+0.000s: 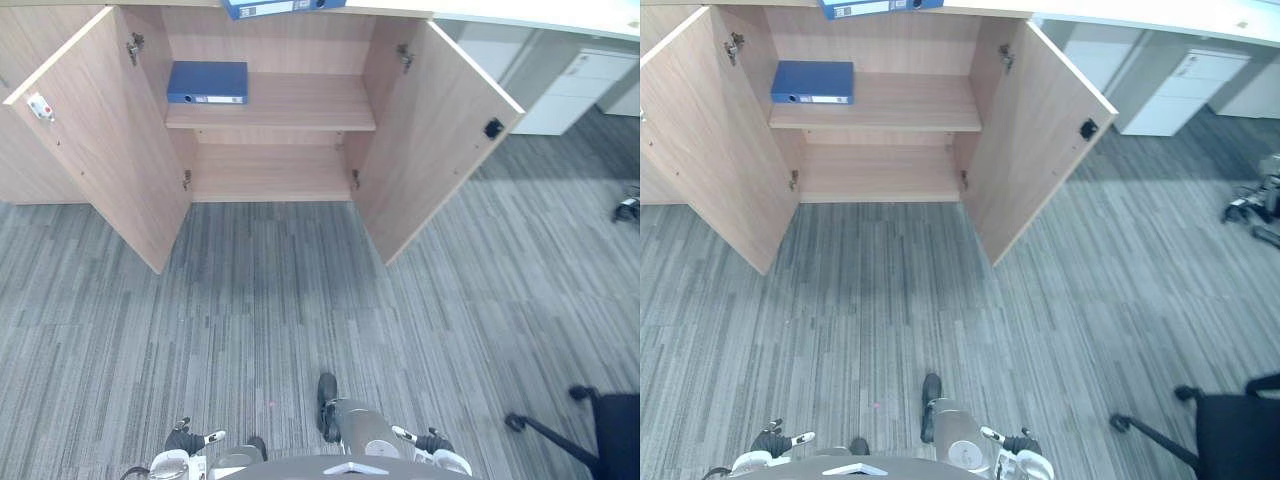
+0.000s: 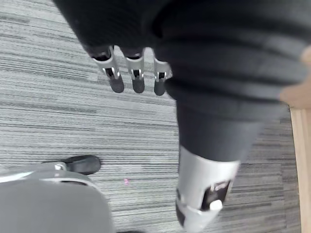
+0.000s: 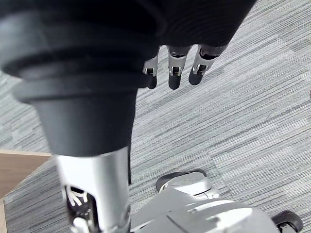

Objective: Walk over to the cabinet, pick up the folder, carry it to the office cabinet, place the folder inside the office cabinet, then close the office cabinet door

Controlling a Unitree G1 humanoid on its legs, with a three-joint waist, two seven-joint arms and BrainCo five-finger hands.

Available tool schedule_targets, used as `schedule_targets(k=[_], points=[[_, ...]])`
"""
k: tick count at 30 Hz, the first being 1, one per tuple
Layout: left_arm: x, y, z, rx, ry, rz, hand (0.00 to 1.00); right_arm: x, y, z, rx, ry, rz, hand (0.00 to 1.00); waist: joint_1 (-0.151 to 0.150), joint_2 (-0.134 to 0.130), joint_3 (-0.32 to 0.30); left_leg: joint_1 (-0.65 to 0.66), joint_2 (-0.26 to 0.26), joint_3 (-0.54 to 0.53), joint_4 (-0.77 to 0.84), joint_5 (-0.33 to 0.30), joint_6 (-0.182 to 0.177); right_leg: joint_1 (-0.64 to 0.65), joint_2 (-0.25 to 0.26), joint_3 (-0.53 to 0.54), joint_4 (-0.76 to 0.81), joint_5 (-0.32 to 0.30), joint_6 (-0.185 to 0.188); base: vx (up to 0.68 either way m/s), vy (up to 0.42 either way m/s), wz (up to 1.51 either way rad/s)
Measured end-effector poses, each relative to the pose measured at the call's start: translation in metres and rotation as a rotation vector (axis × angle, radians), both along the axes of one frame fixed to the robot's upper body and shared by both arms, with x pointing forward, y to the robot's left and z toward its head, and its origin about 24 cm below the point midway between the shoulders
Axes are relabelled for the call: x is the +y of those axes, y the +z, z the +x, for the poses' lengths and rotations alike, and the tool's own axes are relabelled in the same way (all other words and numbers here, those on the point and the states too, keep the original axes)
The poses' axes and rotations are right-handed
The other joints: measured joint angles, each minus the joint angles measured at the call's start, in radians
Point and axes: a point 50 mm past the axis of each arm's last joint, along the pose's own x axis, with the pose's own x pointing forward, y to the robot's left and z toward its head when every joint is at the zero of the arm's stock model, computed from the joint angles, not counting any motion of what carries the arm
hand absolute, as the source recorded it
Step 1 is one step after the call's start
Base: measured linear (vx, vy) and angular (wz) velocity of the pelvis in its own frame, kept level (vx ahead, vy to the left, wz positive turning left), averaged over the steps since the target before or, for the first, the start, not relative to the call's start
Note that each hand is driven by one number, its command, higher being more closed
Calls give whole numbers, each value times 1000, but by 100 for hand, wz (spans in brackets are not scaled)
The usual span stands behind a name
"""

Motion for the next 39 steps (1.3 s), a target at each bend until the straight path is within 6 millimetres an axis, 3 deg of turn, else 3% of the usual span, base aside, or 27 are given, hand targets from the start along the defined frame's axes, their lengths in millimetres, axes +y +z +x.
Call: schedule_targets(k=[1, 2, 3, 5, 8, 11, 14, 16, 17, 18, 19, 20, 22, 23, 25, 26, 28, 30, 32, 33, 34, 35, 36, 38, 39], points=[[-6, 0, 2, -19, 36, -16, 0, -5, 1, 1, -3, -6, -12, 0, 3, 29, -4, -30, 31, 7, 81, -18, -25, 15, 16, -26, 6, -27, -20, 485, -281, 34], [-8, 2, 7, -55, 74, -26, 0, -7, 3, 2, -18, -7, -23, 0, 7, 36, 0, -106, 57, 27, 241, -34, -43, 38, 23, -37, -5, -45, -33, 479, -288, 28], [-7, 3, 9, -72, 98, -28, 0, -8, 4, 3, -26, -8, -28, 0, 8, 39, 1, -152, 72, 34, 344, -37, -41, 54, 27, -41, -20, -50, -39, 468, -276, 23], [-10, 6, 18, -126, 172, -52, 0, -10, 6, 5, -44, -8, -38, 0, 24, 49, 10, -294, 183, 93, 755, -38, -40, 164, 66, -43, -69, -68, -68, 434, -219, 1], [-19, 11, 34, -177, 159, -74, 0, -4, 8, 13, -72, 11, -31, 0, 47, 33, 17, -370, 237, 140, 890, -64, -37, 259, 75, -18, -88, -100, -91, 354, -146, -30], [-24, 13, 43, -203, 147, -85, 0, 4, 11, 25, -112, 7, -11, 0, 63, 34, 13, -465, 246, 188, 795, -79, -20, 307, 72, 15, -120, -129, -80, 230, 6, -36], [-26, 14, 45, -210, 144, -91, 0, 12, 10, 26, -116, -17, 5, 0, 76, 27, 14, -500, 188, 200, 542, -63, -27, 365, 32, 31, -157, -150, -49, 230, 110, -14], [-28, 14, 45, -207, 128, -90, 0, 10, 10, 25, -112, -25, -3, 0, 80, 33, 10, -505, 154, 183, 370, 3, -16, 376, 13, 40, -165, -177, -17, 289, 230, -13], [-28, 13, 44, -203, 125, -88, 0, 10, 9, 23, -105, -24, -2, 0, 81, 33, 8, -502, 142, 174, 327, 63, 6, 386, 3, 53, -156, -204, 3, 357, 351, -32], [-25, 13, 43, -202, 123, -80, 0, 15, 7, 20, -93, -26, 12, 0, 92, 18, -9, -486, 112, 176, 329, 112, 35, 385, -28, 76, -127, -242, 23, 386, 366, -38], [-22, 13, 42, -199, 123, -72, 0, 16, 6, 18, -86, -28, 15, 0, 95, -1, -18, -479, 100, 189, 337, 115, 42, 384, -46, 88, -107, -258, 31, 396, 270, -45], [-17, 13, 39, -194, 123, -58, 0, 23, 4, 15, -80, -33, 34, 0, 94, -30, -35, -463, 80, 212, 356, 67, 47, 372, -70, 101, -44, -268, 33, 338, 184, -33], [-14, 12, 35, -174, 123, -52, 0, 26, 4, 15, -80, -31, 40, 0, 96, -44, -45, -407, 67, 246, 360, 32, 63, 309, -93, 134, 142, -257, 37, 405, 253, -40], [-13, 11, 34, -165, 118, -49, 0, 26, 5, 16, -85, -23, 38, 0, 88, -46, -48, -367, 58, 253, 358, 1, 74, 243, -107, 146, 315, -220, 80, 385, 255, -29], [-13, 11, 33, -158, 119, -51, 0, 25, 6, 20, -96, -17, 34, 0, 73, -38, -42, -310, 57, 256, 352, -31, 85, 153, -118, 145, 538, -198, 109, 368, 159, -1], [-13, 10, 32, -151, 122, -52, 0, 26, 6, 22, -101, -14, 34, 0, 74, -38, -42, -260, 56, 258, 323, -42, 80, 96, -116, 126, 628, -217, 94, 366, 98, 4], [-14, 8, 28, -135, 126, -56, 0, 26, 7, 24, -106, -2, 31, 0, 72, -34, -41, -185, 57, 263, 259, -39, 75, 25, -109, 81, 659, -259, 77, 411, 31, 0], [-15, 7, 28, -131, 129, -62, 0, 23, 8, 27, -115, 7, 21, 0, 68, -28, -40, -117, 60, 268, 203, -35, 67, -28, -95, 36, 583, -289, 56, 330, -46, 4], [-19, 7, 29, -130, 133, -74, 0, 22, 10, 31, -141, 10, 14, 0, 58, -13, -40, -73, 72, 257, 150, -31, 49, -76, -62, 6, 387, -272, 40, 364, -153, 29], [-20, 6, 28, -126, 133, -77, 0, 20, 11, 33, -149, 6, 12, 0, 46, -13, -40, -54, 67, 229, 115, -25, 14, -80, -39, 20, 189, -183, 29, 351, -169, 47], [-18, 6, 27, -124, 134, -73, 0, 23, 10, 31, -144, 2, 21, 0, 44, -25, -40, -41, 52, 210, 105, -26, 5, -71, -43, 34, 112, -112, 22, 443, -231, 59], [-22, 5, 28, -120, 150, -87, 0, 20, 11, 32, -153, -19, 23, 0, 39, -24, -39, -15, 54, 185, 93, -38, -23, -58, -42, 41, 129, -36, 8, 369, -195, 41], [-34, 2, 25, -108, 168, -122, 0, 11, 12, 32, -150, -16, -1, 0, 45, 25, -51, -4, 83, 183, 93, -30, -31, -49, -24, 26, 148, -80, 4, 361, -207, 36], [-47, 1, 26, -111, 170, -153, 0, 4, 13, 32, -152, -26, -16, 0, 43, 56, -58, -7, 109, 162, 127, -25, -34, -36, -22, -11, 171, -132, -4, 278, -175, 40], [-50, 3, 31, -122, 163, -159, 0, 2, 14, 33, -155, -25, -22, 0, 31, 71, -52, -37, 133, 130, 223, -23, -35, 8, -22, -38, 165, -155, -14, 319, -246, 71]])
